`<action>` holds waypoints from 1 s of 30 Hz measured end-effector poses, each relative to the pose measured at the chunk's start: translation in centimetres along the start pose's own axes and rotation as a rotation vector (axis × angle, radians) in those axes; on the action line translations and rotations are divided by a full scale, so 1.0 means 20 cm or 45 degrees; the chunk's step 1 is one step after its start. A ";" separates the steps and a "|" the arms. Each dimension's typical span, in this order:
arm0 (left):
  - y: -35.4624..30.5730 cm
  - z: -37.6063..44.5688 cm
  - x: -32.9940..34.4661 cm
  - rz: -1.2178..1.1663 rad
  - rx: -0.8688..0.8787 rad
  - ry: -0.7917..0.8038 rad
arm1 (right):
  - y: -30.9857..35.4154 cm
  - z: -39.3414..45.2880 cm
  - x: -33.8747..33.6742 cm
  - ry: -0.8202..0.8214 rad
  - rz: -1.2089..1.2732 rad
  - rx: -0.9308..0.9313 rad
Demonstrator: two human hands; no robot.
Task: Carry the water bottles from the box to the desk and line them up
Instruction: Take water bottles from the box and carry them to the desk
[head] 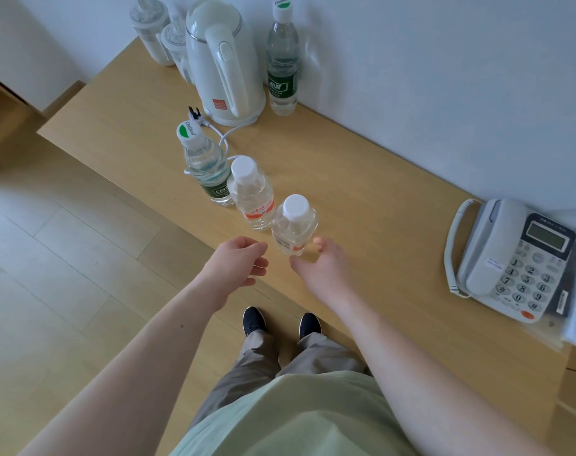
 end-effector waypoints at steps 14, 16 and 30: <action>0.10 -0.08 0.23 0.203 -0.020 0.092 | -0.16 -0.16 -0.21 -0.064 0.118 0.122; 0.09 -0.09 0.28 0.273 0.002 0.147 | -0.19 -0.22 -0.23 -0.105 0.146 0.154; 0.06 -0.23 0.52 0.649 0.187 0.407 | -0.35 -0.69 -0.23 -0.436 0.481 0.310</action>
Point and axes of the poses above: each hand's wrist, its own z-axis towards the middle knuckle, its own x-axis out of the palm, y = z × x, the point moved 9 cm from there along z, towards the middle knuckle, and after that the axes turned 10 degrees about -x, right-handed, at the moved point
